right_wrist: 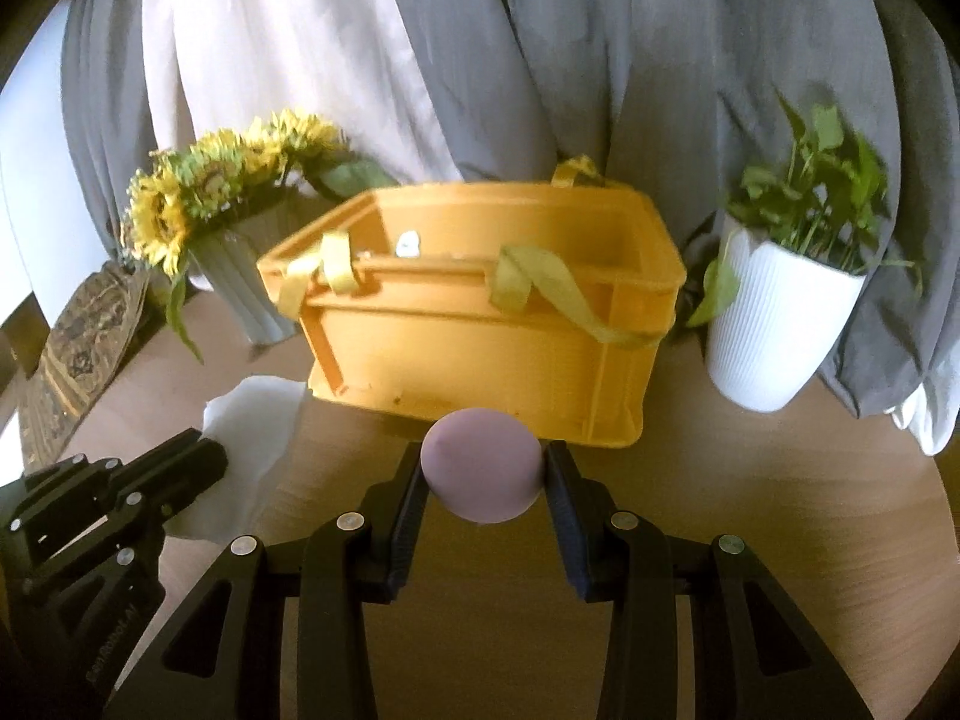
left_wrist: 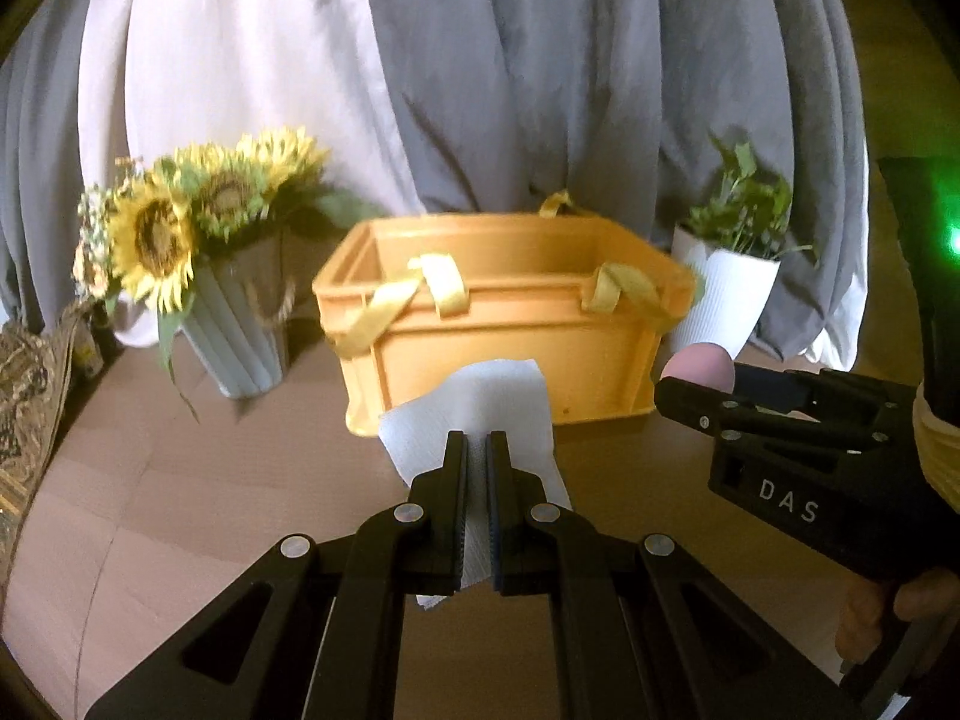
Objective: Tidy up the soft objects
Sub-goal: 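Lift the white cloth and pink egg and carry both over the crate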
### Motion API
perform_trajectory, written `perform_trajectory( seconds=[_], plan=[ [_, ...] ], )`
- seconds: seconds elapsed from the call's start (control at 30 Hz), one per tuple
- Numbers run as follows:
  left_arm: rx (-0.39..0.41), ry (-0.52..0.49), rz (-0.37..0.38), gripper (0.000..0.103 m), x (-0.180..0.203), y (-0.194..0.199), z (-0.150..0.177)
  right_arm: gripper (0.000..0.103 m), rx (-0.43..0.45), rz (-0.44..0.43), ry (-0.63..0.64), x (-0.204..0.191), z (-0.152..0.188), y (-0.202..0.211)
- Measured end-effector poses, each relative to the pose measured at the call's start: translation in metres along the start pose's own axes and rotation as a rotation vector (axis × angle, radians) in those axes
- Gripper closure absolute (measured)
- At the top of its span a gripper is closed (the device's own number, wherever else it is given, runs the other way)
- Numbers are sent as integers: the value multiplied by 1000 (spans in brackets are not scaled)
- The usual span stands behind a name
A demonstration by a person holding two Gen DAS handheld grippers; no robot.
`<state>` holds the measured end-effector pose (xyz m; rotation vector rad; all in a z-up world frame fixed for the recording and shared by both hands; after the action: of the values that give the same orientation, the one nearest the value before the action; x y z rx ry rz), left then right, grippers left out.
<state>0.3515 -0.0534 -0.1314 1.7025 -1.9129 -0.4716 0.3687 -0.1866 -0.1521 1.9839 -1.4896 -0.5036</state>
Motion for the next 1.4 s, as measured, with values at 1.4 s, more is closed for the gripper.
perform_trajectory(
  seconds=[1.4],
  plan=[
    [299, -42, 131, 95, 17, 30, -134, 63, 310, 113, -67, 21, -115, 59]
  ],
)
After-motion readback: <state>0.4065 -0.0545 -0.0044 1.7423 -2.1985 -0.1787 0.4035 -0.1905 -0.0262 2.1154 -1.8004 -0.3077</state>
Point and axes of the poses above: each gripper's, at about its wrist camera, not at the fingertips, and y roughly against the way its jaws point, x to its right, z to its underside, the point moved 8 cm from there along -y, roughly the way its jaws point, and after that the axes turned 10 degrees about y, right-handed, at the moved point
